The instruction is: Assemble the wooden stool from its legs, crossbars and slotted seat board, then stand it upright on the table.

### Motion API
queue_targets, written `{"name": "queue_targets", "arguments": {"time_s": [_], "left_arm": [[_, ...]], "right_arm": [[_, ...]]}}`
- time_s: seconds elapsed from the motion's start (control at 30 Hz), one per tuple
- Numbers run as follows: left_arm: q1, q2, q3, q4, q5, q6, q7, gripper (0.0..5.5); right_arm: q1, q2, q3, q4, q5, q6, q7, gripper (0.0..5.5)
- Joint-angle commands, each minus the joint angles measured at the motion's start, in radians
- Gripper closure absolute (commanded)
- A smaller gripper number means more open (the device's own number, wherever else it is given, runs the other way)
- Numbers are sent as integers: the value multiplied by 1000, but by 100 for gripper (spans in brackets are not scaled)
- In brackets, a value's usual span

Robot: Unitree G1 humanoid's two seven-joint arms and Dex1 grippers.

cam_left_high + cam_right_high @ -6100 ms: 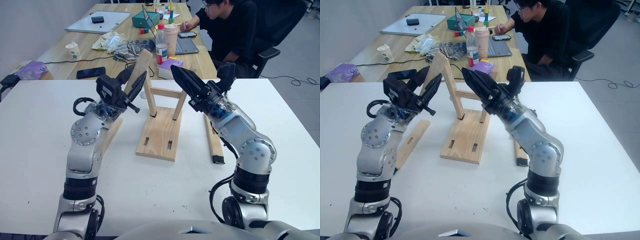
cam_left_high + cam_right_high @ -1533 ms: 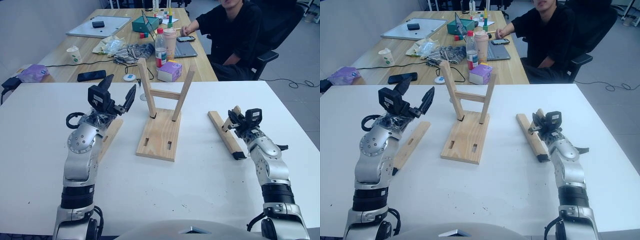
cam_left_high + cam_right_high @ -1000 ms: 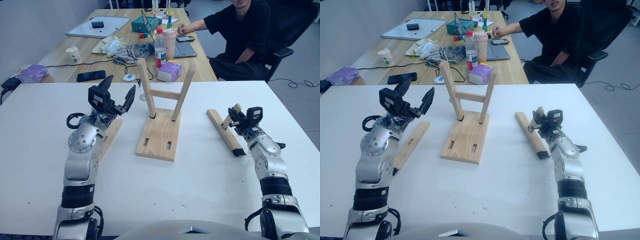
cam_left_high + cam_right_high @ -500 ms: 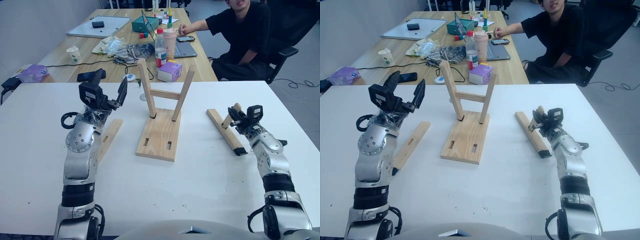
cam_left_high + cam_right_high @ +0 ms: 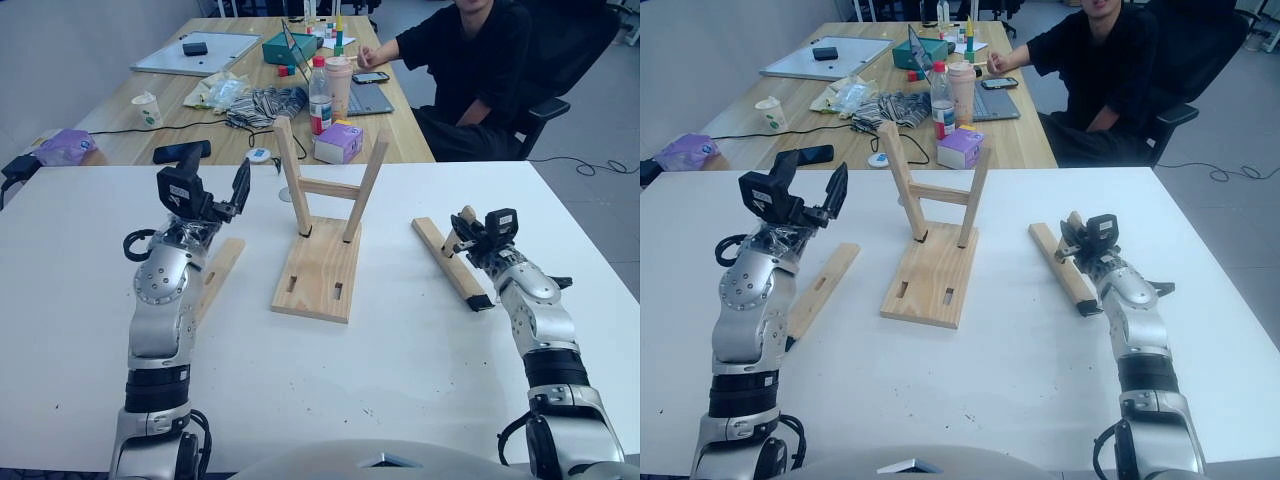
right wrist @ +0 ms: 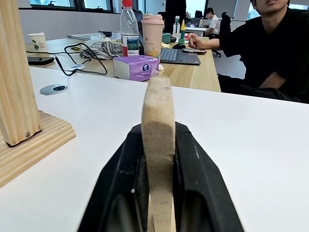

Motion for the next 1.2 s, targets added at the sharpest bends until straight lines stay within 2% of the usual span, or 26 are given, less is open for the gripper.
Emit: {"name": "queue_targets", "arguments": {"time_s": [0.03, 0.37, 0.6, 0.77, 1.0, 1.2], "left_arm": [[-16, 1, 17, 17, 2, 23, 9, 176], [-10, -2, 18, 11, -3, 26, 7, 176], [-23, -5, 16, 20, -9, 33, 6, 176], [-24, -5, 23, 18, -14, 37, 10, 176], [-29, -2, 25, 27, -14, 42, 2, 176], [-37, 3, 26, 35, -17, 46, -4, 176]], "right_arm": [[192, 40, 127, 150, -86, 278, 0, 509], [205, 32, 124, 223, -97, 268, 8, 509], [161, 6, 36, 205, 40, 398, 92, 509], [187, 3, 128, 258, -44, 314, 113, 509], [264, 11, 139, 273, -51, 275, 120, 509], [303, 25, 140, 379, -69, 193, 130, 509]]}}
